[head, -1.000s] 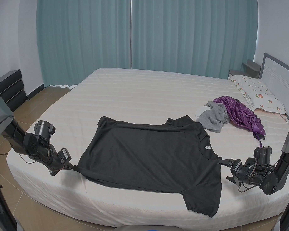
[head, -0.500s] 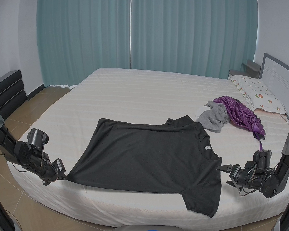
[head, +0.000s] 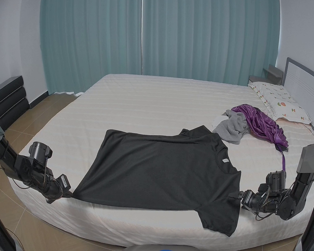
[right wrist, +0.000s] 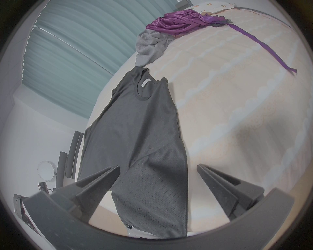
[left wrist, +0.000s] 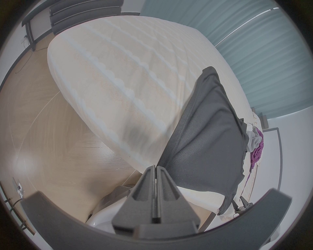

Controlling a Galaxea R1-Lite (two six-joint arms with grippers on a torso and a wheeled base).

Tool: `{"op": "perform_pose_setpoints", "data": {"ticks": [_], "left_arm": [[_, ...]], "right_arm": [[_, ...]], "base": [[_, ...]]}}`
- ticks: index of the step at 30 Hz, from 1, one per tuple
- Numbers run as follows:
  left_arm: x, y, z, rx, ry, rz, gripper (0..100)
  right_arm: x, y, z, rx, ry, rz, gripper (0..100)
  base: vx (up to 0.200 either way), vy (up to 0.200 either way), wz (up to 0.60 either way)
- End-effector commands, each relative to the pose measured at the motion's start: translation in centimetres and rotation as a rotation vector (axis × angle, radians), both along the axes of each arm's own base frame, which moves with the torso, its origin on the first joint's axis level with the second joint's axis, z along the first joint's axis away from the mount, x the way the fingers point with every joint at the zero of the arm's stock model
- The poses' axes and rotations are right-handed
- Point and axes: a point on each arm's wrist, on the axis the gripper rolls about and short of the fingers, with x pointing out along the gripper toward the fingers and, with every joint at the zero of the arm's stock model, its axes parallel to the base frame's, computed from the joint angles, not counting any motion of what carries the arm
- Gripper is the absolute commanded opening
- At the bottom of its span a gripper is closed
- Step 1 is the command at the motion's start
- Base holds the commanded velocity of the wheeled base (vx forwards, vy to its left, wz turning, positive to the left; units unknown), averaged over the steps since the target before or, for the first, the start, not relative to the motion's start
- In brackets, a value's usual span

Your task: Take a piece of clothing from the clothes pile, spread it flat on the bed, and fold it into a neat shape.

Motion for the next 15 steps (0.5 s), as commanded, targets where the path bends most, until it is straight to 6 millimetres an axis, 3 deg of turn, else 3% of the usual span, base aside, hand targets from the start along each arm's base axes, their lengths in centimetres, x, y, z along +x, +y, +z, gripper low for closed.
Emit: {"op": "perform_pose_setpoints", "data": {"ticks": [1, 4, 5, 15], "left_arm": [[-0.1, 0.1, -0.1, -0.002, 0.006, 0.003, 0], [-0.1, 0.1, -0.1, -0.014, 0.003, 0.0, 0], [0.0, 0.1, -0.1, -0.02, 0.003, -0.002, 0], [-0.2, 0.1, -0.6, -0.021, 0.025, -0.002, 0]], "right_arm": [[0.1, 0.1, -0.8, -0.002, 0.028, 0.003, 100], [0.5, 0.3, -1.0, 0.0, 0.019, 0.007, 100], [0.7, 0.3, -1.4, -0.001, 0.019, 0.008, 0], [-0.8, -0.5, -0.8, -0.073, 0.011, 0.025, 0]], "base": [[0.0, 0.0, 0.0], [0.0, 0.0, 0.0], [0.0, 0.0, 0.0], [0.0, 0.0, 0.0]]}}
